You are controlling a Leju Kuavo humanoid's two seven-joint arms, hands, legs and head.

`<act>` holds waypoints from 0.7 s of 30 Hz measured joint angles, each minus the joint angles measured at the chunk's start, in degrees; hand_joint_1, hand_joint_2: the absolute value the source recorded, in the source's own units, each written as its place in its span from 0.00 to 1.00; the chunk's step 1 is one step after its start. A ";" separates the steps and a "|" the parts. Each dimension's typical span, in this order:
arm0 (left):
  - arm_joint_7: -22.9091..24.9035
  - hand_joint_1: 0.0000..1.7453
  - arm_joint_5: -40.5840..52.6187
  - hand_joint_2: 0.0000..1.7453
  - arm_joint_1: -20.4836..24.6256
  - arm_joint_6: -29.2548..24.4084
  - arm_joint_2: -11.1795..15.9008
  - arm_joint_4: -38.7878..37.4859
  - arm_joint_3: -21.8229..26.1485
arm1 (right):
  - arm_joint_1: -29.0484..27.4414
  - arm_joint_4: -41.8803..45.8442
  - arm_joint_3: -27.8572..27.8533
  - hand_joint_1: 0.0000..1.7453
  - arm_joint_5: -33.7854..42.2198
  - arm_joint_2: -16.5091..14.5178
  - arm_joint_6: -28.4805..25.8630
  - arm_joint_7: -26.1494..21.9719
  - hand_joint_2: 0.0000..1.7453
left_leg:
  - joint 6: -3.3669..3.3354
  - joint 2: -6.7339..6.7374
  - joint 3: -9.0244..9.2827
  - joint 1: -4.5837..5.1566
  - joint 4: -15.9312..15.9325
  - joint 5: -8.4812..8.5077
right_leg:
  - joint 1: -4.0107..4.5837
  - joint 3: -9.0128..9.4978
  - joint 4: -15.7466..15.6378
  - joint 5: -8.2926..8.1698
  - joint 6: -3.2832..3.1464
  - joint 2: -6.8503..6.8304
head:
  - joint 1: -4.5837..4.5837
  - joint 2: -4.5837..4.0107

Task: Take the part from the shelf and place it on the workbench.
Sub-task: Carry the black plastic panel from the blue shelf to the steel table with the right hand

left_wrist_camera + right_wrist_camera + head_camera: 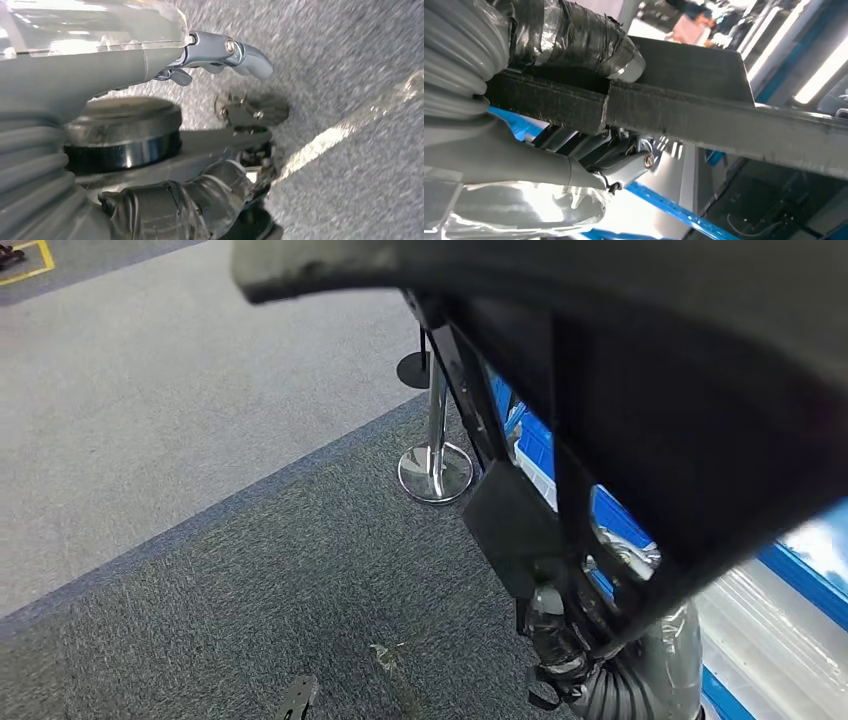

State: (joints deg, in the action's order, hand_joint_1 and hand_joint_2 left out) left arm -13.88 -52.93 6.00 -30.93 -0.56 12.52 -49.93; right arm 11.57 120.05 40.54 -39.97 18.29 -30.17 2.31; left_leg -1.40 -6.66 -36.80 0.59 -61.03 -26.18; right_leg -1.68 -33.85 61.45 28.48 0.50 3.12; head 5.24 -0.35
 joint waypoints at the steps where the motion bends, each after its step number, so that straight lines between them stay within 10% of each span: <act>1: -0.01 0.00 -0.01 1.00 -0.06 0.00 0.04 0.00 -0.03 | 0.01 0.17 0.00 1.00 0.46 -0.02 -0.07 -0.21 1.00 | 0.32 1.08 -0.53 0.01 -1.09 -0.68 | -0.09 0.18 -0.25 -0.13 -0.25 -0.72 | 0.24 -0.01; 6: -0.03 0.00 0.11 1.00 0.19 0.01 -0.01 0.00 -0.20 | -0.10 0.82 0.00 1.00 4.36 -0.04 -0.31 -2.33 1.00 | 1.69 5.92 -6.89 -0.73 -14.36 -6.22 | 0.19 0.57 -0.53 0.02 -0.80 -4.63 | 1.20 0.01; 11: 0.14 0.00 0.26 1.00 0.12 -0.02 -0.05 0.00 -0.79 | -0.09 1.44 0.00 1.00 6.81 -0.04 -0.09 -4.20 1.00 | 1.35 7.31 -1.30 -0.86 -4.11 0.11 | 0.24 1.13 -0.54 0.48 -0.70 -7.01 | 1.49 0.00; 17: 0.14 0.00 0.29 1.00 0.14 -0.02 -0.05 0.00 -0.88 | -0.08 1.56 0.00 1.00 6.97 -0.04 -0.03 -4.29 1.00 | 1.25 8.14 -0.49 -0.76 -2.53 0.45 | 0.25 1.23 -0.57 0.53 -0.65 -7.18 | 1.48 0.00; 21: 0.21 0.00 0.43 1.00 0.35 -0.08 0.04 0.00 -1.21 | -0.13 2.38 0.00 1.00 9.17 -0.04 0.71 -5.85 1.00 | -0.17 9.51 1.58 0.60 1.55 0.07 | 0.52 1.14 0.15 1.51 0.29 -7.43 | 1.42 0.01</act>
State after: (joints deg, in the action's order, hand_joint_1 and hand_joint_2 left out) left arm -13.67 -52.51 6.35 -31.01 -0.52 12.52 -51.14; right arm 11.45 122.43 40.54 -30.80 18.25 -29.46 -3.54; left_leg -1.57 2.85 -35.22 1.19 -59.48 -26.11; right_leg -1.16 -32.72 61.60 29.99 0.80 -4.30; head 6.66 -0.35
